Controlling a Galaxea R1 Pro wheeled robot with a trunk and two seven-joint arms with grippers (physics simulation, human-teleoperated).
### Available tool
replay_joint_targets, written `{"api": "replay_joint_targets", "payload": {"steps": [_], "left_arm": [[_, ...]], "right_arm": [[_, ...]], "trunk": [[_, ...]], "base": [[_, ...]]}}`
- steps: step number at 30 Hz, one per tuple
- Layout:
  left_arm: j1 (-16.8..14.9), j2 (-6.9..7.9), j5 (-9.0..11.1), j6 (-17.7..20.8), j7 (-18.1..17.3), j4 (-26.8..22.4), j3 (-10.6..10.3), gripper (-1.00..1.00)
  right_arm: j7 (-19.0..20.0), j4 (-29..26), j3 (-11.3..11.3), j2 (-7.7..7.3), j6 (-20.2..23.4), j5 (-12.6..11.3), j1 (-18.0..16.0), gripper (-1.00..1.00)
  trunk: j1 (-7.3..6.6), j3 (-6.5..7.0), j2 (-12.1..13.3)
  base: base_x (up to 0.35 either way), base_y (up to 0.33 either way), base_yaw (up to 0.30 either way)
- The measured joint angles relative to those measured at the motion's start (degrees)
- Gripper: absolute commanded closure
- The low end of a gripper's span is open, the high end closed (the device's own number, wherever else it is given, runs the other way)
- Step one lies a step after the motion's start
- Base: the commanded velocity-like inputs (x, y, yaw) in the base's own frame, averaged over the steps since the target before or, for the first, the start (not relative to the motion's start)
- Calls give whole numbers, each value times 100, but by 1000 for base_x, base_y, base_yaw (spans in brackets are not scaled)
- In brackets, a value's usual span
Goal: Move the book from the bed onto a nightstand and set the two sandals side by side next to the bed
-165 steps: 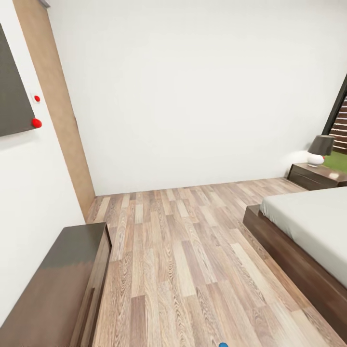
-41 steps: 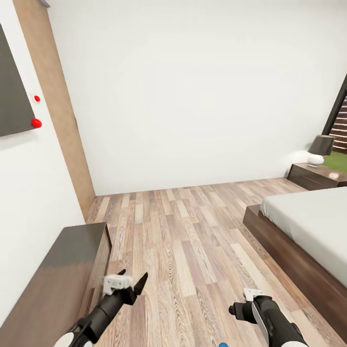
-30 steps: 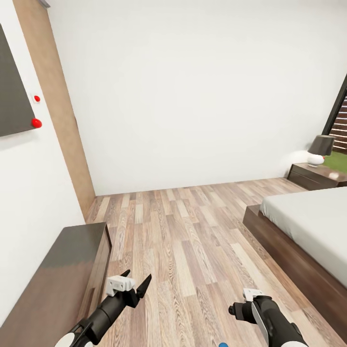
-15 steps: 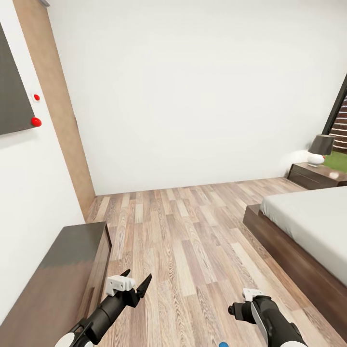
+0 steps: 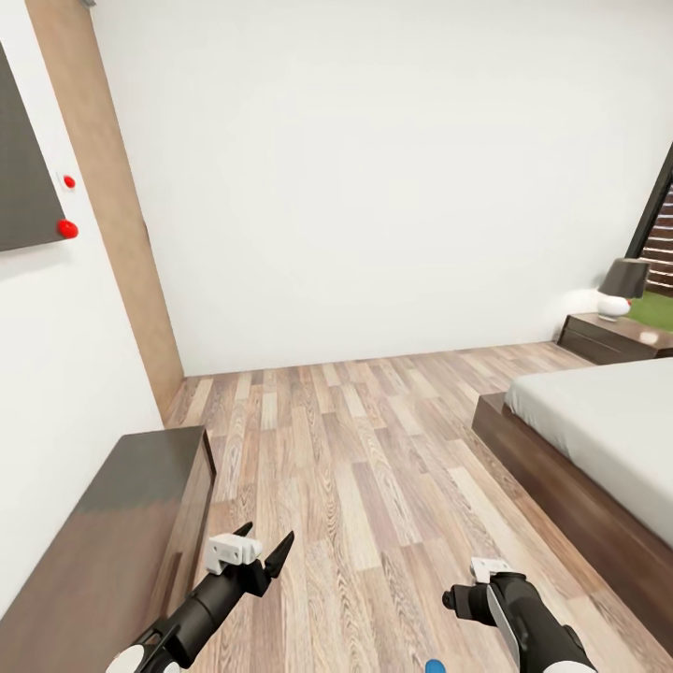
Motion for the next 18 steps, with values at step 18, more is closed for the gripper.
{"api": "replay_joint_targets", "payload": {"steps": [18], "left_arm": [[0, -10, 0, 0, 0, 0, 0, -100]], "right_arm": [[-24, 0, 8, 5, 0, 0, 0, -100]], "trunk": [[395, -323, -722]], "base": [[0, 0, 0]]}}
